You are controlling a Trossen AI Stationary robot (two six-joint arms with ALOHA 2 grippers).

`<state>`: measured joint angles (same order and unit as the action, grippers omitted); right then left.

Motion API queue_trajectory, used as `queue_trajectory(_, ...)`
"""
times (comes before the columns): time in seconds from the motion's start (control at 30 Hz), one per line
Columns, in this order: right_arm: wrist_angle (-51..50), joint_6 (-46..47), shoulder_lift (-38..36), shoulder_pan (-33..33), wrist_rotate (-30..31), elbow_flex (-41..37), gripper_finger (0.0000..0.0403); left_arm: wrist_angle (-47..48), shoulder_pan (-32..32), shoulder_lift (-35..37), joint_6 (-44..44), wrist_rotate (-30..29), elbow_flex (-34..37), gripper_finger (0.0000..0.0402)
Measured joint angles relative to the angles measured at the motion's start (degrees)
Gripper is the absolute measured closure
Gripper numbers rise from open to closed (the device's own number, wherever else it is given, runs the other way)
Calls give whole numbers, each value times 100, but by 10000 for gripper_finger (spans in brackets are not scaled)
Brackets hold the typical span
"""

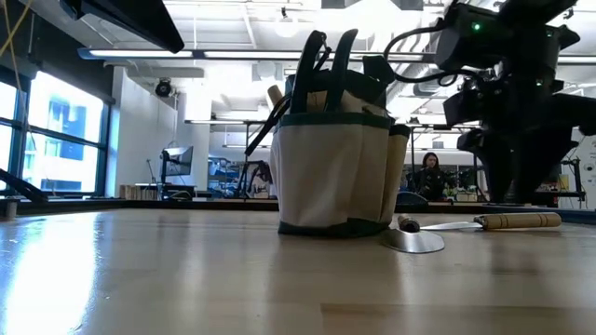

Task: Pick & Place Garden tools in Gardening bag
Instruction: Put the right brown trowel into the green gardening bag

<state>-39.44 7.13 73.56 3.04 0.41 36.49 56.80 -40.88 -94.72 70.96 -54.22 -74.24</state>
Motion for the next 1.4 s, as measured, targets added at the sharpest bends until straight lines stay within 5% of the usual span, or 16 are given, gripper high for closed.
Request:
queue_trajectory(0.77, 306, -316, 1073, 146, 97, 13, 204, -149, 0, -4, -15, -37, 0, 402)
queue_trajectory(0.93, 311, -311, 1073, 150, 71, 9, 250, -251, 0, -6, -19, -40, 134, 402)
queue_trajectory(1.1, 331, -386, 1073, 152, 57, 13, 348, -529, 0, -8, 2, -36, 401, 402)
queue_trajectory(1.4, 337, -363, 983, 154, 146, -2, 353, -885, 0, -9, -4, -35, 533, 402)
